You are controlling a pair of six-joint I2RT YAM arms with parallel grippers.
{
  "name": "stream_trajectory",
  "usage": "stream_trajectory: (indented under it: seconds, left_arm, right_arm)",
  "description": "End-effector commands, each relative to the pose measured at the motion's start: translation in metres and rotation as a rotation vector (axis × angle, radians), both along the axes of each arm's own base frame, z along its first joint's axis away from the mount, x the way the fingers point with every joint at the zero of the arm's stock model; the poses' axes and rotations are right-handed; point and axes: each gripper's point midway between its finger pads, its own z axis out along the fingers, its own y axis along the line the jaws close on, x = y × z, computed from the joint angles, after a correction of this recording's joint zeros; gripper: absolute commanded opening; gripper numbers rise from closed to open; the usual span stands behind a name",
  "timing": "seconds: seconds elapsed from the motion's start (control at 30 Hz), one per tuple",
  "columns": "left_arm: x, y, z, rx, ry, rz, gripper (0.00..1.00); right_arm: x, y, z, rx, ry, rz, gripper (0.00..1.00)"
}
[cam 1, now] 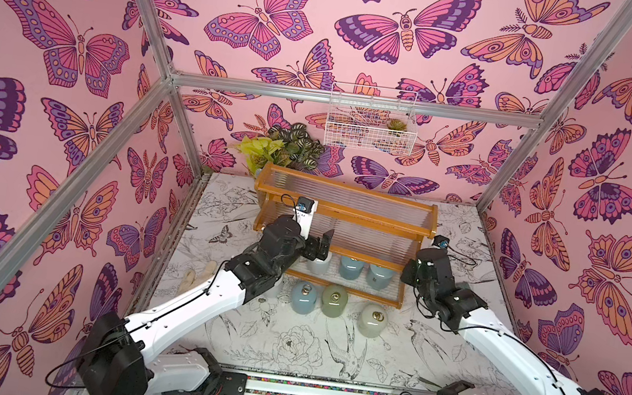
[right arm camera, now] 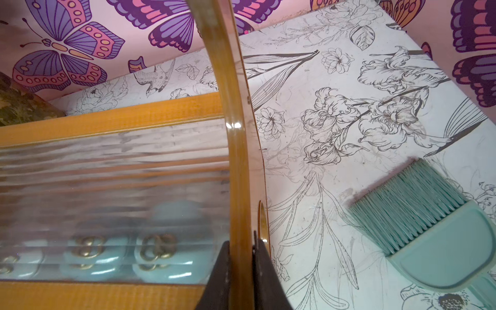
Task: Remove the tea canisters from the shelf
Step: Adjust the shelf at the center of the board.
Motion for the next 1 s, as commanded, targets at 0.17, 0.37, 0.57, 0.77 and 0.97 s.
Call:
stream_trajectory:
  seconds: [0.17, 0.37, 0.57, 0.77, 0.97]
  left_arm:
    - [-0.002, 0.008, 0.006, -0.012, -0.023, 0.014, 1.00]
    - [-0.003, 0.009, 0.008, -0.013, -0.023, 0.017, 1.00]
    - [-0.004, 0.010, 0.007, -0.004, -0.015, 0.020, 1.00]
    - [-0.007, 0.014, 0.008, -0.001, -0.017, 0.027, 1.00]
    - [-0.007, 0.016, 0.007, 0.008, -0.014, 0.034, 1.00]
  right_arm:
    - [0.032, -0.017, 0.017, -0.139, -0.103, -0.051, 0.06]
    - [0.060, -0.020, 0.017, -0.140, -0.132, -0.060, 0.06]
    - [0.091, -0.017, 0.016, -0.157, -0.128, -0.056, 0.07]
    - [0.109, -0.018, 0.017, -0.184, -0.128, -0.057, 0.07]
    - [0.119, -0.023, 0.019, -0.182, -0.128, -0.053, 0.11]
